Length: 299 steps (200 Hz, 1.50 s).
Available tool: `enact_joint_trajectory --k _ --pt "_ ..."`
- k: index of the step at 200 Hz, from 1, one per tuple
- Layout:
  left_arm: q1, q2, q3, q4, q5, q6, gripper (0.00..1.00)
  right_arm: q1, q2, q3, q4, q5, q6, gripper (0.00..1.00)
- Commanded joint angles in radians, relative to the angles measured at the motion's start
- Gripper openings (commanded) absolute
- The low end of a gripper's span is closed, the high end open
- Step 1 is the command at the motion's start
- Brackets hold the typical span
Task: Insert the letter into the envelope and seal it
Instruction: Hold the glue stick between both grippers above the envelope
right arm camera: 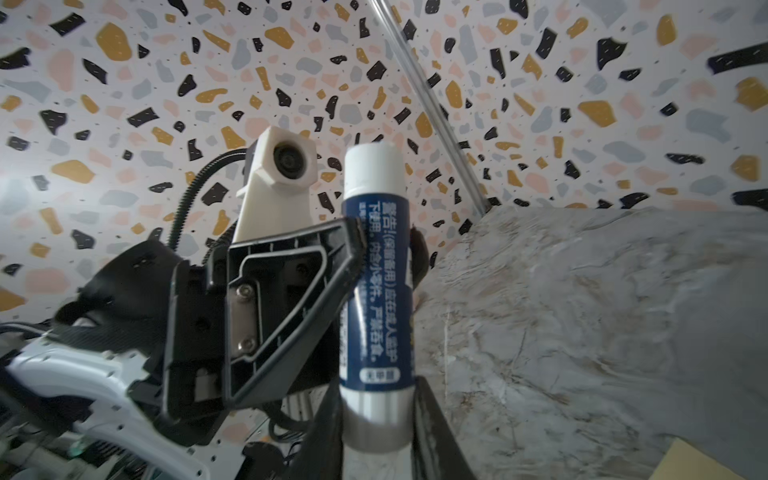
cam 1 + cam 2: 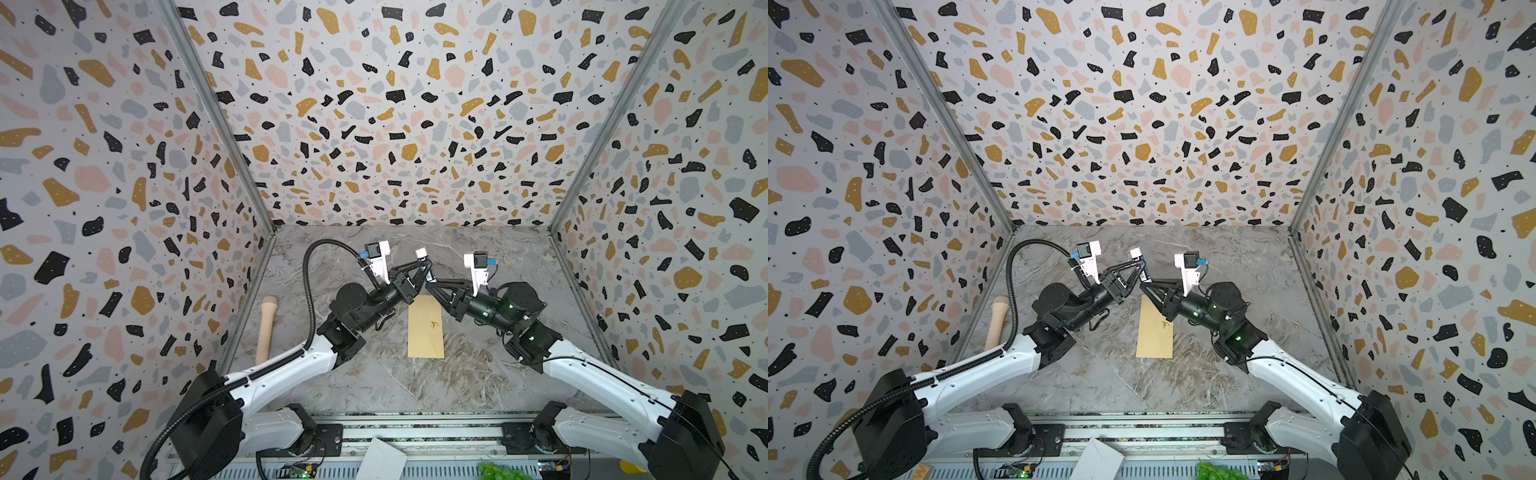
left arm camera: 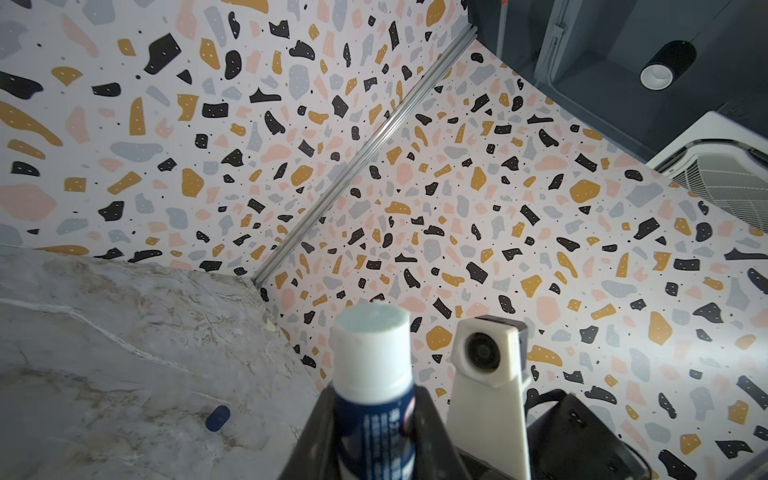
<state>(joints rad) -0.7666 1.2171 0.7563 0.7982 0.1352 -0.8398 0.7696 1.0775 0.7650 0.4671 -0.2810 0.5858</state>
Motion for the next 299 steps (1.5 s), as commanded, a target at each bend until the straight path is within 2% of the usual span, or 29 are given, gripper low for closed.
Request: enact_joint_trajectory --k 1,27,41,56,78,96,110,128,143,161,189,219,230,252,299 --pt "-0.01 -0.002 0.015 -0.131 -0.034 0.102 0.0 0.124 -0.019 0.157 -0.26 0.505 -0.308 0.02" --pt "-0.014 0.021 0.021 -0.142 -0.045 0.102 0.0 0.308 0.073 0.228 -0.267 0.949 -0.547 0.0" --pt "-0.02 0.033 0.026 -0.139 -0.045 0.099 0.0 0.395 0.14 0.232 -0.149 1.176 -0.713 0.0" --pt "-0.022 0.042 0.028 -0.131 -0.048 0.09 0.0 0.447 0.214 0.227 0.026 1.336 -0.893 0.0" --pt "-0.022 0.043 0.03 -0.128 -0.049 0.084 0.0 0.467 0.287 0.203 0.255 1.431 -1.096 0.0" --pt "-0.022 0.042 0.029 -0.128 -0.048 0.081 0.0 0.47 0.289 0.197 0.243 1.409 -1.086 0.0" --pt "-0.021 0.042 0.029 -0.125 -0.048 0.081 0.0 0.464 0.261 0.203 0.132 1.348 -0.983 0.01" --pt "-0.021 0.035 0.031 -0.125 -0.045 0.09 0.0 0.437 0.182 0.193 -0.039 1.172 -0.815 0.18" --pt "-0.018 0.023 0.035 -0.117 -0.035 0.093 0.0 0.365 0.098 0.167 -0.147 0.909 -0.659 0.39" --pt "-0.012 0.004 0.04 -0.103 -0.019 0.09 0.0 0.246 -0.006 0.102 -0.153 0.575 -0.514 0.6" --pt "-0.005 -0.016 0.044 -0.045 0.031 0.051 0.0 0.058 -0.1 -0.001 -0.069 0.162 -0.312 0.74" --pt "-0.003 -0.013 0.045 0.042 0.094 -0.002 0.0 -0.103 -0.114 -0.084 0.101 -0.169 -0.061 0.77" --pt "-0.003 -0.01 0.041 0.071 0.106 -0.022 0.0 -0.143 -0.115 -0.126 0.207 -0.243 0.036 0.76" --pt "-0.003 -0.005 0.024 0.125 0.118 -0.071 0.0 -0.185 -0.103 -0.181 0.365 -0.309 0.171 0.71" --pt "-0.004 0.001 0.02 0.144 0.121 -0.088 0.0 -0.194 -0.034 -0.19 0.505 -0.351 0.28 0.64"
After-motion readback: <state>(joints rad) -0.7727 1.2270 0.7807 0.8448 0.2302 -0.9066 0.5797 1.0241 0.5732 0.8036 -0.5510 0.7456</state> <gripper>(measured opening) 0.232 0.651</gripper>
